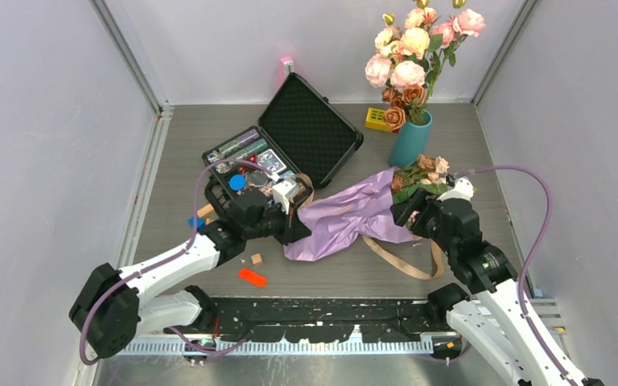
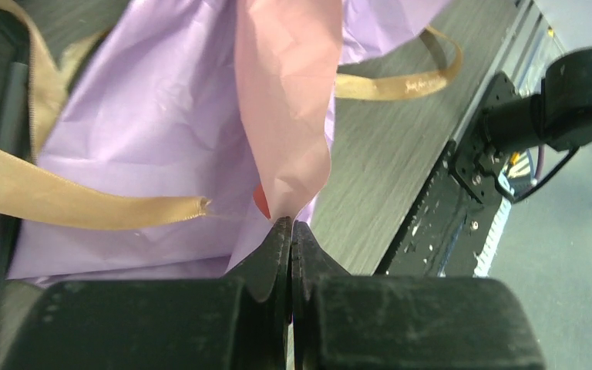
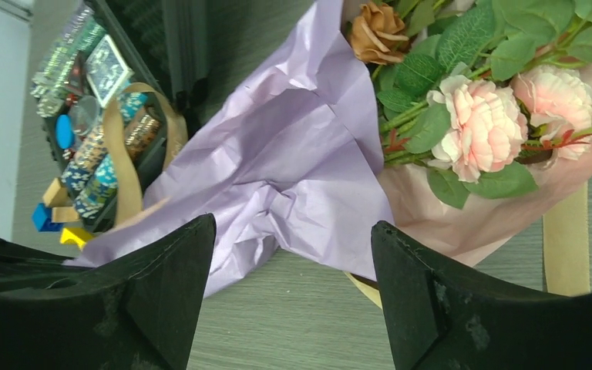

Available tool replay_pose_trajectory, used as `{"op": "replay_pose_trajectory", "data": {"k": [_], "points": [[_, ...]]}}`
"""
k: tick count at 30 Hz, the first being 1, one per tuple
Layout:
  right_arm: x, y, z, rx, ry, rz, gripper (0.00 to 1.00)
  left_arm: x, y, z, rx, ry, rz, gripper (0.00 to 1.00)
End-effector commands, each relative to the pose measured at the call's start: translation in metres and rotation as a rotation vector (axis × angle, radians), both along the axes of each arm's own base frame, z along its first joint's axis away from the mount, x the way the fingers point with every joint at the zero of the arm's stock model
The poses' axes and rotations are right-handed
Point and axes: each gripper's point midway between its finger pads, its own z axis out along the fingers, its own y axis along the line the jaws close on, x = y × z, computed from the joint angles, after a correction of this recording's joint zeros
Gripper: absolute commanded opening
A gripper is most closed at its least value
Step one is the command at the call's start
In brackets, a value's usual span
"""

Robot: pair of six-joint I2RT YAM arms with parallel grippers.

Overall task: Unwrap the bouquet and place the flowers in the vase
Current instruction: Unfold the wrapping paper at the center of the board.

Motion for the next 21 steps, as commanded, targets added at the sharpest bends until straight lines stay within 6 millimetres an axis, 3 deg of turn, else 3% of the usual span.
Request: {"op": "replay_pose_trajectory", "data": {"k": [1, 7, 10, 16, 21], "points": [[0.001, 0.010, 0.035, 0.049, -0.109, 0.055, 0.80, -0.004, -0.007, 0.012, 0.020, -0.094, -0.032, 0.00], [-0.008, 0.034, 0.061, 0.109, -0.141, 0.202, 0.81, -0.023, -0.016, 0.015, 0.002, -0.128, -0.092, 0.00], [-0.009, 0.043, 0.071, 0.115, -0.152, 0.263, 0.77, -0.030, -0.019, 0.013, 0.034, -0.146, -0.101, 0.00], [0.004, 0.057, 0.069, 0.077, -0.110, 0.335, 0.73, -0.049, -0.030, 0.010, 0.041, -0.148, -0.160, 0.00], [0.020, 0.076, 0.057, 0.072, -0.051, 0.402, 0.72, -0.055, -0.025, 0.000, 0.073, -0.157, -0.163, 0.00]]}}
